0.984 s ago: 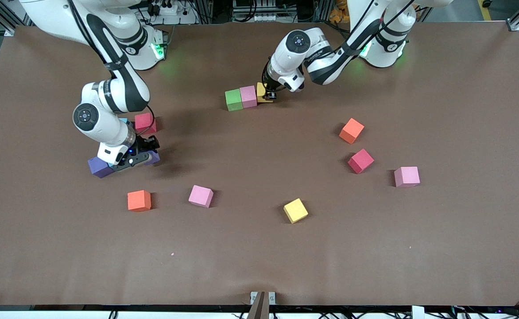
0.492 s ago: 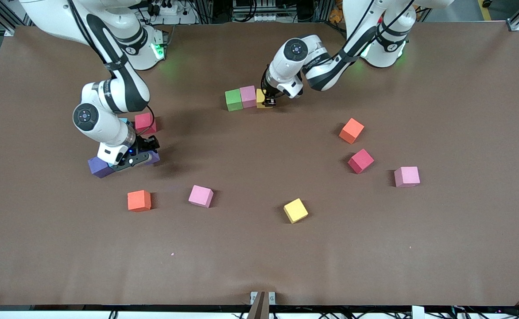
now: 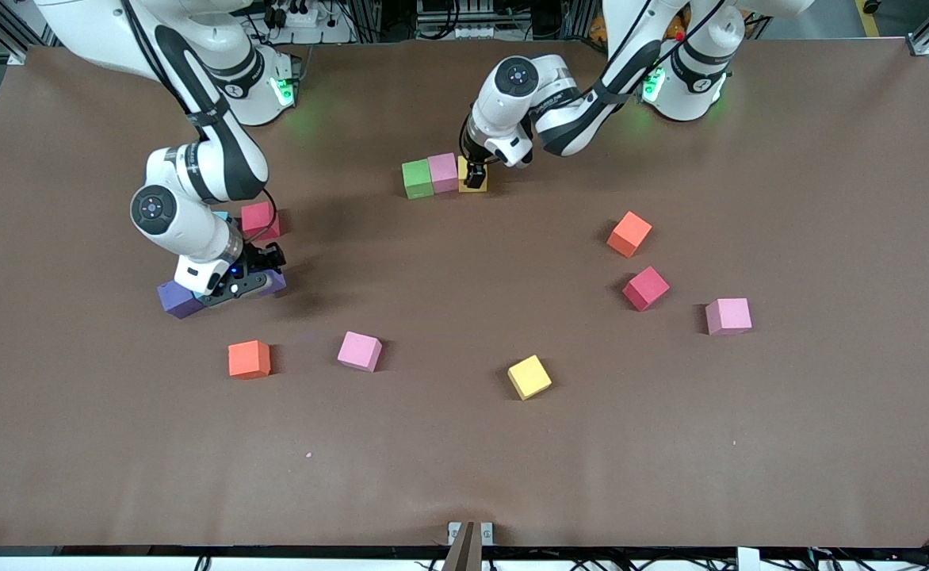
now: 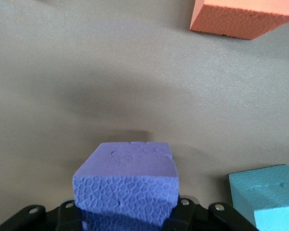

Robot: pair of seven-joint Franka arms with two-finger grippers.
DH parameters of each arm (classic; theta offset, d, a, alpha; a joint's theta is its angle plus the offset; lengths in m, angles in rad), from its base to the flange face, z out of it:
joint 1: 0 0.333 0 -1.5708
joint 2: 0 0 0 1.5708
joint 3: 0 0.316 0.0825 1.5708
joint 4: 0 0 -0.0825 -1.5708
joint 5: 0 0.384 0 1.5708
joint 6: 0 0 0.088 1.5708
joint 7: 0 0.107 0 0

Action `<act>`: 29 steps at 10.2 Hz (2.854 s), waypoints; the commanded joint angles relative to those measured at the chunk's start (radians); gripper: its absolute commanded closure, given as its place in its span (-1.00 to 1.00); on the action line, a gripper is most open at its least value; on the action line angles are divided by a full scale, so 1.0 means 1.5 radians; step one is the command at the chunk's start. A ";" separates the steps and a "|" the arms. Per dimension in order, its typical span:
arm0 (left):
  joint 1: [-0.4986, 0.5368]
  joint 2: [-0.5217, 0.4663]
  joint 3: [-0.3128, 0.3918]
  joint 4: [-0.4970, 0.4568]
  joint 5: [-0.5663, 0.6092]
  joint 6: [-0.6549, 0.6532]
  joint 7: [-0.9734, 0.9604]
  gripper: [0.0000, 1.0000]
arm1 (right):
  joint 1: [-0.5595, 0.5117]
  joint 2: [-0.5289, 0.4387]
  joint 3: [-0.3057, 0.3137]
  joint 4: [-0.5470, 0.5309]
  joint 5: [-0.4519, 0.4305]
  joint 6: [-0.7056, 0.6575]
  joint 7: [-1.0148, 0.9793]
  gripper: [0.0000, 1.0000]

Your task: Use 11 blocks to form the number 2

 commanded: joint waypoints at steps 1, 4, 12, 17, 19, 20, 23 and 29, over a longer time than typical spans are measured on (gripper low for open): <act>0.005 -0.068 0.004 -0.001 0.019 -0.060 -0.038 -1.00 | -0.005 -0.016 0.009 0.002 -0.006 -0.008 0.005 0.28; 0.036 -0.091 0.005 0.035 0.021 -0.128 -0.027 -1.00 | 0.046 -0.026 0.026 0.046 0.002 -0.019 0.102 0.29; 0.307 -0.089 0.006 0.178 0.021 -0.322 0.274 -1.00 | 0.170 0.049 0.135 0.226 0.000 -0.100 0.593 0.29; 0.446 -0.090 0.006 0.169 0.022 -0.376 0.461 -1.00 | 0.367 0.193 0.119 0.349 -0.127 -0.097 0.886 0.30; 0.500 -0.096 0.005 0.138 0.047 -0.376 0.550 -1.00 | 0.405 0.224 0.118 0.350 -0.134 -0.077 0.913 0.30; 0.522 -0.098 0.005 0.127 0.052 -0.375 0.607 -1.00 | 0.412 0.233 0.119 0.349 -0.134 -0.066 0.924 0.30; 0.569 -0.089 0.004 0.123 0.074 -0.345 0.800 -1.00 | 0.418 0.239 0.121 0.341 -0.135 -0.077 0.924 0.30; 0.555 -0.035 0.004 0.119 0.105 -0.268 1.010 -1.00 | 0.386 0.218 0.167 0.290 -0.164 -0.069 0.955 0.30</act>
